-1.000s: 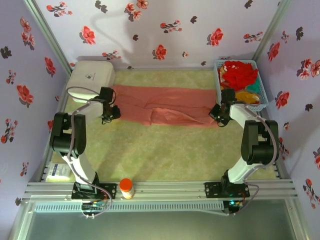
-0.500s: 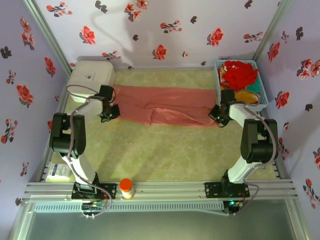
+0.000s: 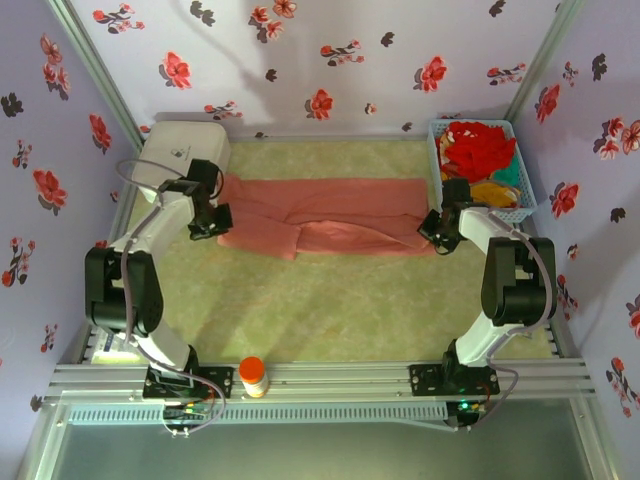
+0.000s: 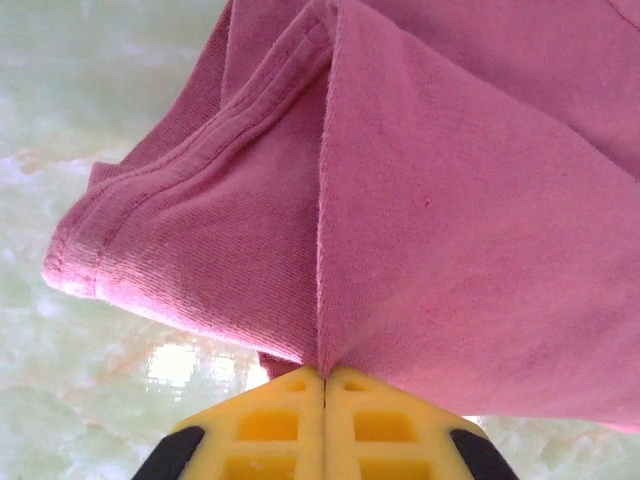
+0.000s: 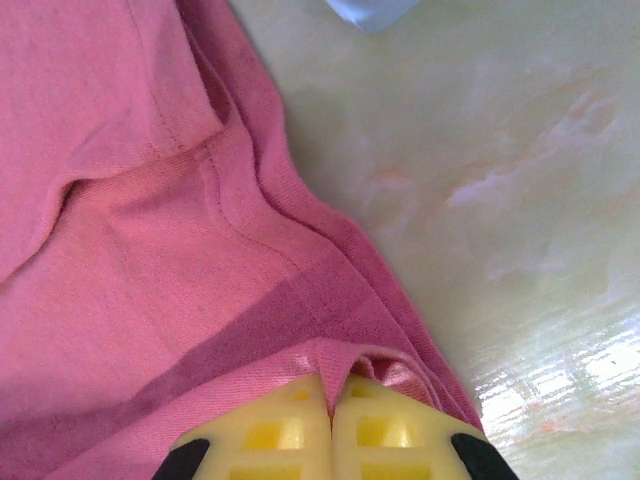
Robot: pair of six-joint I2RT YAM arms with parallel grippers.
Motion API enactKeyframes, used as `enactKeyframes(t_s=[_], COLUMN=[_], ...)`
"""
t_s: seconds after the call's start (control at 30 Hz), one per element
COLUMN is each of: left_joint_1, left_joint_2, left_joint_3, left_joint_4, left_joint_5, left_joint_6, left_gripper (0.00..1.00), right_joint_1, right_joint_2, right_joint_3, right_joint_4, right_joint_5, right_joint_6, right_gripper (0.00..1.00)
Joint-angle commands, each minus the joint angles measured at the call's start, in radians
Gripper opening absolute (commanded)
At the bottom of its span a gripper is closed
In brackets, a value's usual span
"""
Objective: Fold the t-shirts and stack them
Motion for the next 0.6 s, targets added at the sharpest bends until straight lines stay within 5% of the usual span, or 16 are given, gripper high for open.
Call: enactKeyframes(t_s=[0.0, 0.37, 0.57], left_joint_1=[0.005, 0.019, 0.028], left_joint_2=[-0.045, 0.131, 0.215], left_joint_3=[0.01, 0.002, 0.047], left_joint_4=[-0.086, -0.043, -0.017], left_joint_5=[0.017, 0.018, 0.012], left_joint_6=[0.013, 0.047, 0.048], left_gripper=[0.0, 0.01, 0.18], right_joint_1=[-0.011, -0.011, -0.011], right_joint_2=[0.011, 0.016, 0.013], right_joint_3=[0.005, 0.004, 0.007], right_joint_4=[-0.024, -0.018, -0.022], right_joint_5=[0.029, 0.026, 0.028], right_joint_6=[-0.019, -0.026, -0.029], right_gripper=[0.0, 0.0, 0.0])
